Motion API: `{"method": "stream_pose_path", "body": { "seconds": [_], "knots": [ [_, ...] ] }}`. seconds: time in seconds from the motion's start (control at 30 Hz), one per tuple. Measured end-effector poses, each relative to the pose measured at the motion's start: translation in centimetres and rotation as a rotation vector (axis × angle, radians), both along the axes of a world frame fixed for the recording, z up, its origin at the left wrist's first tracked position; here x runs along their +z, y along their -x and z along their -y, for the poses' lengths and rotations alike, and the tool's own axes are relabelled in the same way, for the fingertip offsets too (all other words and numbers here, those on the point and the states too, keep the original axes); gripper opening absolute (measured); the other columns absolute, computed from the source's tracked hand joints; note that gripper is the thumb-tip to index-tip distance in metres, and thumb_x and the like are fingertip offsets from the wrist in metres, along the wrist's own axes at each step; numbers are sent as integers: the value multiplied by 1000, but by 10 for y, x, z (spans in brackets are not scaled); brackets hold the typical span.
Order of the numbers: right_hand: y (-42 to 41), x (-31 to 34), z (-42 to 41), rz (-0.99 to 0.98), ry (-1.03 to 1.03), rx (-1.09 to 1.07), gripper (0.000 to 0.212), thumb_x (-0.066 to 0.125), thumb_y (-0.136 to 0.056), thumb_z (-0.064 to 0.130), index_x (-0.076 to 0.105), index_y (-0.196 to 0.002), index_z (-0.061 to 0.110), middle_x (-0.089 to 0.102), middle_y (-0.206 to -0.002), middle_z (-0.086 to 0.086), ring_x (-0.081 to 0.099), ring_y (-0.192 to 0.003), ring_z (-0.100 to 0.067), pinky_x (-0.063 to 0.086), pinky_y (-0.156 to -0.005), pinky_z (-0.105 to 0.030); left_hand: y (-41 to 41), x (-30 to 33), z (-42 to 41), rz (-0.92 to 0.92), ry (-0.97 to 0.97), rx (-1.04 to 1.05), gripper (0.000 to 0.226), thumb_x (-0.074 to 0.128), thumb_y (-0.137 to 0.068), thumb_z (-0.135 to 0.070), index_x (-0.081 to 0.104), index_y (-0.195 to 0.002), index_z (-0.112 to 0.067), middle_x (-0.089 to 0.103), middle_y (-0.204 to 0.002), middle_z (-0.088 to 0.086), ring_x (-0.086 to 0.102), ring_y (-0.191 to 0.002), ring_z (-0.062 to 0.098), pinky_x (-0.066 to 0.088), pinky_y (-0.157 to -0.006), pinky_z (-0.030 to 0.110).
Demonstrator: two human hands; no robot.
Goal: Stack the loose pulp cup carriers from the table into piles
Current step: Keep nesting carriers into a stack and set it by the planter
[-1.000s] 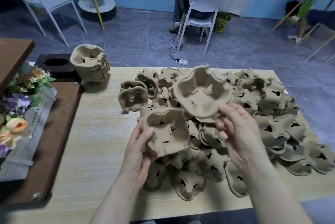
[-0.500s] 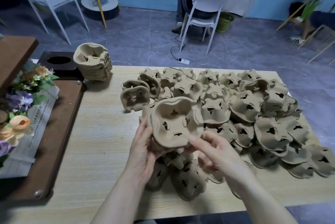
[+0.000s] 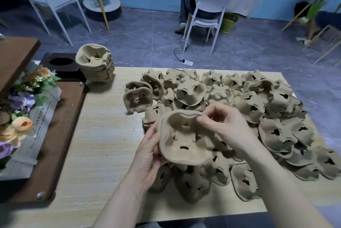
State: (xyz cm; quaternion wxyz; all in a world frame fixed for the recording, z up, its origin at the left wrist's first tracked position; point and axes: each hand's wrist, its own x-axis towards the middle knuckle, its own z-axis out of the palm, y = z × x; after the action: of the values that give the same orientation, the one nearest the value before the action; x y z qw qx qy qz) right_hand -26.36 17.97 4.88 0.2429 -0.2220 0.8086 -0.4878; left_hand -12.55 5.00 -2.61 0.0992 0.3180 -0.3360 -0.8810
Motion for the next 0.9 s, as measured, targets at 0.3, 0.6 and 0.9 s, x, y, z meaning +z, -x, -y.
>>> {"method": "stream_pose_path", "body": {
  "seconds": [0.3, 0.6, 0.9],
  "knots": [
    [-25, -26, -7, 459, 273, -402, 23, 65, -89, 8, 52, -70, 14, 48, -61, -7, 37, -42, -8, 29, -42, -19, 1, -2, 4, -8, 2, 16, 49, 68, -76, -26, 67, -124, -30, 73, -117, 3, 68, -103, 20, 44, -103, 61],
    [-42, -45, -8, 152, 184, -428, 35, 71, -86, 29, 52, -63, 10, 43, -55, -3, 35, -54, -15, 31, -52, -24, 8, 3, -5, -35, -24, 54, 48, 64, -77, -26, 64, -125, -28, 72, -117, 0, 71, -97, 16, 59, -59, 38],
    [-38, -39, -22, 108, 152, -319, 42, 71, -87, 32, 51, -61, 4, 48, -63, -15, 43, -62, -18, 37, -66, -34, 7, 2, -8, -41, -64, 74, 55, 66, -71, -33, 65, -125, -26, 75, -107, -1, 72, -93, 13, 60, -73, 43]
  ]
}}
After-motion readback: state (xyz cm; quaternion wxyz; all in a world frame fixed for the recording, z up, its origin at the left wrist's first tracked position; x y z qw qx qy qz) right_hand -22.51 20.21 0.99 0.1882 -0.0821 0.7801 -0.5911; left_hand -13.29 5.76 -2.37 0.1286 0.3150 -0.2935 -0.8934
